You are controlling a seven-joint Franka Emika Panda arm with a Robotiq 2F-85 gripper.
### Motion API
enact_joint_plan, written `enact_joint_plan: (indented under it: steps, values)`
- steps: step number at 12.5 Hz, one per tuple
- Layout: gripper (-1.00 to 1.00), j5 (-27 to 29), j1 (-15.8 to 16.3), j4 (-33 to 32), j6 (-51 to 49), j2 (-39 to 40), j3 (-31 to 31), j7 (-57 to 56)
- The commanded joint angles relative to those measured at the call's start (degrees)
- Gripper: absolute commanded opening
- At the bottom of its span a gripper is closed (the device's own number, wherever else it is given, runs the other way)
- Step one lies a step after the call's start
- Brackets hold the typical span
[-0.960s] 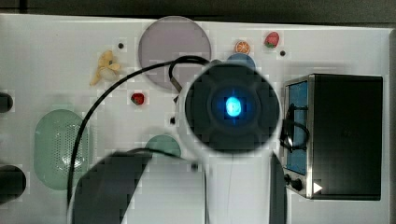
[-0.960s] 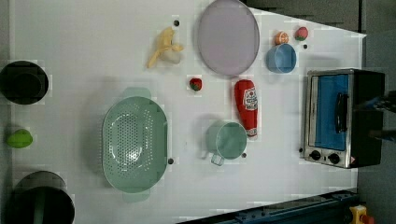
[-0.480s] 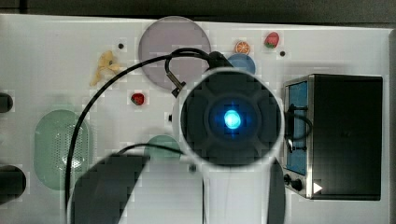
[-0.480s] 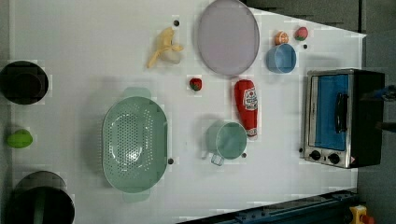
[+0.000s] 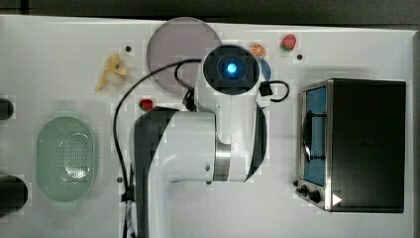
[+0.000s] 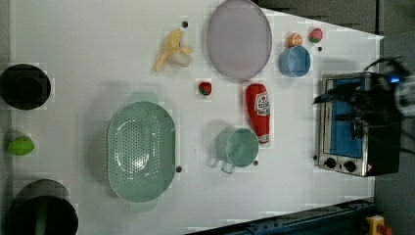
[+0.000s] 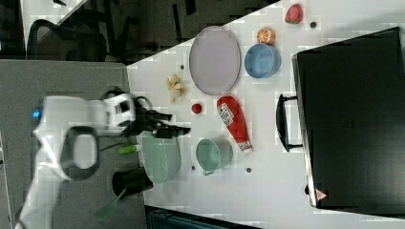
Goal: Pick Ketchup from the table and place it in strainer.
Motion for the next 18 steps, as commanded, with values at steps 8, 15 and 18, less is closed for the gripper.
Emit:
enact_joint_plan:
  steps: [8,15,18]
  values:
    - [1.0,-0.2,-0.7,-9.8,24.8,9.4,3.7,-34.3]
    - [1.0,-2.5,-0.6,-15.0,36.5,17.7,2.9,-36.9]
    - [1.0,-2.5,-0.5,-15.6,40.2,20.2,3.0,-36.9]
